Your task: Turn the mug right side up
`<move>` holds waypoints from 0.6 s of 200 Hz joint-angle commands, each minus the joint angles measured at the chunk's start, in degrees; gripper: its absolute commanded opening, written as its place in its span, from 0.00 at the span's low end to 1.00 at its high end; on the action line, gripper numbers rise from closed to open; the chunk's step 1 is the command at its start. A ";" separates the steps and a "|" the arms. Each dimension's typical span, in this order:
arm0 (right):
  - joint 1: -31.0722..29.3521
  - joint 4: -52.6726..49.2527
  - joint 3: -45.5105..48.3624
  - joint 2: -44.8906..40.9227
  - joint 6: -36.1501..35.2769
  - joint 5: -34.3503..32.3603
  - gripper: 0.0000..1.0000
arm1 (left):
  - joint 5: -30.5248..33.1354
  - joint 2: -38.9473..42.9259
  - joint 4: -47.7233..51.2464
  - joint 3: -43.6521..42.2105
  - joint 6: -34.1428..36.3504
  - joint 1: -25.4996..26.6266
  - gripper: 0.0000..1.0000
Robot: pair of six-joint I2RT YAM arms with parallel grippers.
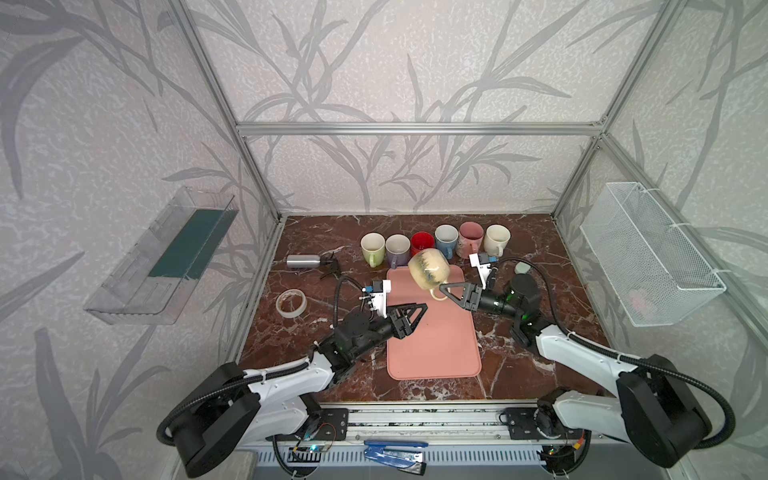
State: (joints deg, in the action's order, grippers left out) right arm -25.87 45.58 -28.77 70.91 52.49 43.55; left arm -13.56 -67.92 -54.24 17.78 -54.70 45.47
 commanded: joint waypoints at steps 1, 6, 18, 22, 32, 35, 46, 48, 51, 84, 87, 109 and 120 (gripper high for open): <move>0.03 11.14 -0.41 -0.37 -0.15 0.13 0.00 | -0.90 -3.75 -12.14 1.57 -2.52 -0.56 0.62; 0.03 11.40 -0.32 -0.21 -0.06 0.20 0.00 | -1.01 -5.01 -14.23 1.53 -2.77 -0.61 0.61; 0.03 12.10 -0.08 0.40 0.10 0.23 0.00 | -1.33 -8.37 -19.19 1.56 -3.88 -0.89 0.59; 0.08 12.42 -0.05 0.57 0.24 0.22 0.00 | -1.58 -9.56 -20.82 1.70 -4.35 -1.06 0.58; 0.08 13.39 0.17 0.95 0.63 0.31 0.00 | -2.60 -12.66 -25.25 2.07 -6.00 -1.66 0.55; 0.06 13.65 0.23 1.04 0.89 0.31 0.00 | -3.06 -13.70 -26.41 2.31 -6.54 -1.90 0.55; 0.03 14.10 0.21 1.11 1.12 0.31 0.00 | -4.38 -15.74 -26.70 3.74 -8.17 -2.52 0.52; 0.03 14.16 0.23 1.19 1.14 0.31 0.00 | -4.55 -15.88 -26.64 3.97 -8.15 -2.57 0.52; 0.08 14.10 0.24 1.18 1.14 0.31 0.00 | -4.76 -16.18 -26.67 4.26 -8.07 -2.58 0.52; 0.03 14.26 0.60 1.33 1.15 0.31 0.00 | -4.94 -16.17 -26.62 5.32 -6.40 -2.67 0.52; 0.04 14.27 0.62 1.32 1.13 0.31 0.00 | -4.78 -16.19 -26.64 5.32 -6.43 -2.65 0.52; 0.03 14.60 0.70 1.40 1.23 0.53 0.00 | -5.30 -17.34 -26.64 5.87 -7.00 -2.85 0.52; 0.07 14.98 0.65 1.74 1.44 0.72 0.00 | -5.83 -17.83 -26.67 6.29 -7.18 -2.85 0.52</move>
State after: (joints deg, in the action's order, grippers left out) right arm -25.87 51.16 -27.68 73.17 54.43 43.55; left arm -17.67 -84.75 -77.01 22.20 -60.64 43.00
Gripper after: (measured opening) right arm 0.189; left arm 0.523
